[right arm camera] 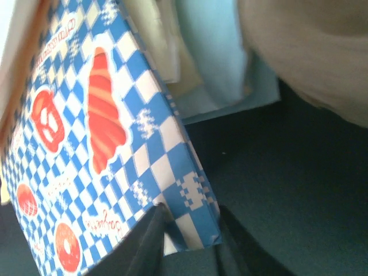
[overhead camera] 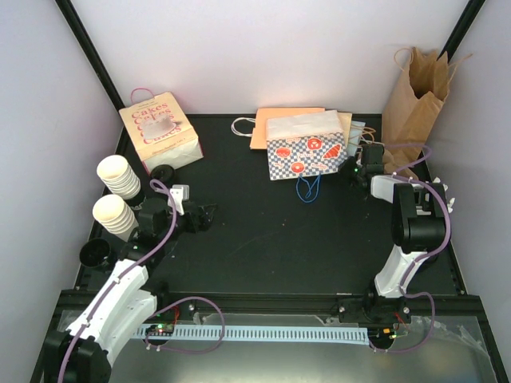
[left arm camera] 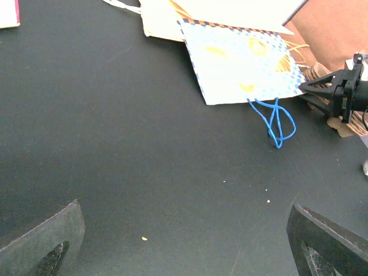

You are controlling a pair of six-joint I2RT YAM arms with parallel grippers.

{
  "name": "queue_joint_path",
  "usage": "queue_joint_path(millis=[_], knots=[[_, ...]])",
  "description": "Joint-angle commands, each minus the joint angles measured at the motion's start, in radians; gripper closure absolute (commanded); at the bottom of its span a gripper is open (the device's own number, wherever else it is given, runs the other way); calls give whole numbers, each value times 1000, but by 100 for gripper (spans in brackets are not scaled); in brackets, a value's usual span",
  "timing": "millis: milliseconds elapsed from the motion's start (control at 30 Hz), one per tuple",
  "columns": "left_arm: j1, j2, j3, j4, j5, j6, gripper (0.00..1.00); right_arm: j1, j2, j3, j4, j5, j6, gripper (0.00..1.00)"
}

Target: Pack the takeout coffee

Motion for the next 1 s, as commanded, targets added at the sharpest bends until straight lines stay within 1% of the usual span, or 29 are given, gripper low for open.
queue_joint_path(millis=[0, 100, 167, 300, 433, 500, 567, 600, 633, 733, 833, 967], knots=[[-1, -20, 8, -23, -18, 12, 1, -4, -32, 20, 58, -67, -14, 82], [-1, -26, 6, -3, 2, 12, 1, -4, -68, 16, 52, -100, -33, 95], [-3, -20, -1, 39, 64, 16, 1, -3, -99, 17, 35, -128, -41, 98], [-7, 23, 2, 97, 164, -24, 1, 10, -154, 18, -6, -186, -49, 99], [-25, 55, 13, 120, 172, -64, 1, 53, -222, 6, -53, -237, -67, 99], [-50, 67, 14, 150, 172, -81, 1, 84, -258, -1, -70, -273, -81, 99], [-127, 84, 37, 142, 114, -61, 1, 122, -288, 4, -98, -319, -106, 99], [-187, 94, 65, 114, 51, -30, 1, 141, -304, 9, -122, -330, -121, 99], [-282, 108, 93, 88, -15, 6, 1, 158, -319, 14, -146, -337, -131, 99], [-461, 158, 181, 28, -191, 99, 1, 186, -381, 3, -181, -350, -138, 99], [-581, 209, 253, 2, -358, 174, 3, 195, -436, -20, -200, -365, -130, 99], [-728, 289, 325, -13, -496, 317, 9, 209, -481, -33, -244, -375, -148, 99]])
